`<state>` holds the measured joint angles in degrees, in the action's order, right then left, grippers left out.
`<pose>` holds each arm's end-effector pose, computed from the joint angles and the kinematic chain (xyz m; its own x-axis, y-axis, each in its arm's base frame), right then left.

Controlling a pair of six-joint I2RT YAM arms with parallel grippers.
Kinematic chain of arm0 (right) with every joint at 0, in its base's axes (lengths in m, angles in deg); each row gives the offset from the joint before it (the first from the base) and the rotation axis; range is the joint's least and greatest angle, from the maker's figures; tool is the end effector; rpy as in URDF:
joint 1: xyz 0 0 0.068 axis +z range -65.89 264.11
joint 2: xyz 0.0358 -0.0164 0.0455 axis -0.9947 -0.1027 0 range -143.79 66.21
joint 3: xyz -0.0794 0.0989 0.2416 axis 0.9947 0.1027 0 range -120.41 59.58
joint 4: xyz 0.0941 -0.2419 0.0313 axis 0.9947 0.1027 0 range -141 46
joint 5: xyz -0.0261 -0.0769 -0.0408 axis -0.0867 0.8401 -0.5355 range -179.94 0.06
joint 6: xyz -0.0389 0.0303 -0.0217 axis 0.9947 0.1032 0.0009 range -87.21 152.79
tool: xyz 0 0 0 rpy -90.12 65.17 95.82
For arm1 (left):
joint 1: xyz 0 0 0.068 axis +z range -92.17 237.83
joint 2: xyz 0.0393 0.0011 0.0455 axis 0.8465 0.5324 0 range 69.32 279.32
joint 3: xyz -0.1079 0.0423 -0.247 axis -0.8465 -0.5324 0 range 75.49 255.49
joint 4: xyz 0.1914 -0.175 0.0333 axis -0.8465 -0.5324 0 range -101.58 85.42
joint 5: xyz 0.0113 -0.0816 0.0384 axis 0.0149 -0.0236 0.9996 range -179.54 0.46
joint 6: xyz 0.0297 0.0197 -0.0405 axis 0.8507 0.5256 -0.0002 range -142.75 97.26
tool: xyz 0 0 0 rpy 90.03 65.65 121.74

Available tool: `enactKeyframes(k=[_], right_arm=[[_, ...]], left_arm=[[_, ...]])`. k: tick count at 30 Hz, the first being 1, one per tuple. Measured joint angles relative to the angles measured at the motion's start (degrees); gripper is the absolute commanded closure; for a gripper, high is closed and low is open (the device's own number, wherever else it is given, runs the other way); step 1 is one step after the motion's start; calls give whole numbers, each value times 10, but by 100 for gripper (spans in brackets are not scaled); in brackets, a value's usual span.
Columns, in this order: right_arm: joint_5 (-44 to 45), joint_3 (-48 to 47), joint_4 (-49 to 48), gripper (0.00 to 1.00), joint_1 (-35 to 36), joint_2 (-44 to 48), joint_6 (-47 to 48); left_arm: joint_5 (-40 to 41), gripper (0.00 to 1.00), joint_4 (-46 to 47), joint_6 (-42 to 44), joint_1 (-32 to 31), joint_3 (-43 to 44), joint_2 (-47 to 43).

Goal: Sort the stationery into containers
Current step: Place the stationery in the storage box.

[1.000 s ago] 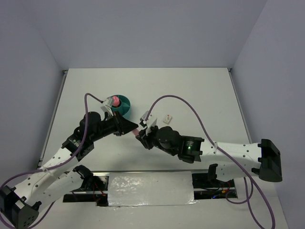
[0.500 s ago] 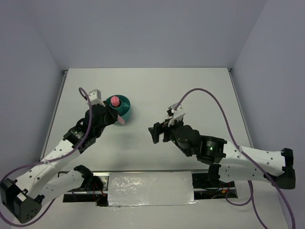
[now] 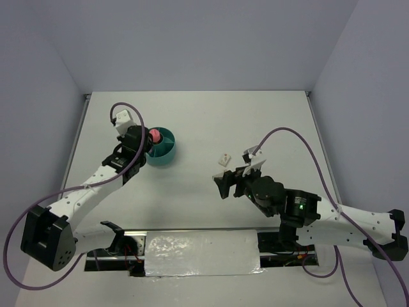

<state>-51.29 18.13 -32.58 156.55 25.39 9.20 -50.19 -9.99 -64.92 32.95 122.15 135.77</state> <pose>0.0699 0.1472 0.3177 -0.3106 0.0544 -0.9490 -0.4811 0.8520 0.2063 0.2429 -0.0877 0.2857 -0.1554 -0.5002 -0.8519 -0.4040 0.8191 -0.4072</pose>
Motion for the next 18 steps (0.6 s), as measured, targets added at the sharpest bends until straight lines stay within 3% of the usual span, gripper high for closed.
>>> enactKeyframes(k=[4,7,8,10,12,13,14,18], right_arm=[[0,9,5,4,0,0,1],[2,16,7,3,0,2,1],[3,17,7,2,0,3,1],[3,18,9,1,0,3,0],[6,18,9,0,0,5,0],[8,18,9,0,-1,5,0],[9,18,9,0,-3,5,-1],[7,18,12,0,-25,2,-14]], left_arm=[[-2,83,29,4,10,0,23],[-2,65,39,3,14,0,37],[-2,49,41,3,14,0,41],[-3,27,42,3,14,0,49],[-3,17,41,-2,14,0,53],[-3,5,39,-6,14,0,53],[-1,1,35,-11,14,0,52],[1,1,-4,-37,14,-1,29]])
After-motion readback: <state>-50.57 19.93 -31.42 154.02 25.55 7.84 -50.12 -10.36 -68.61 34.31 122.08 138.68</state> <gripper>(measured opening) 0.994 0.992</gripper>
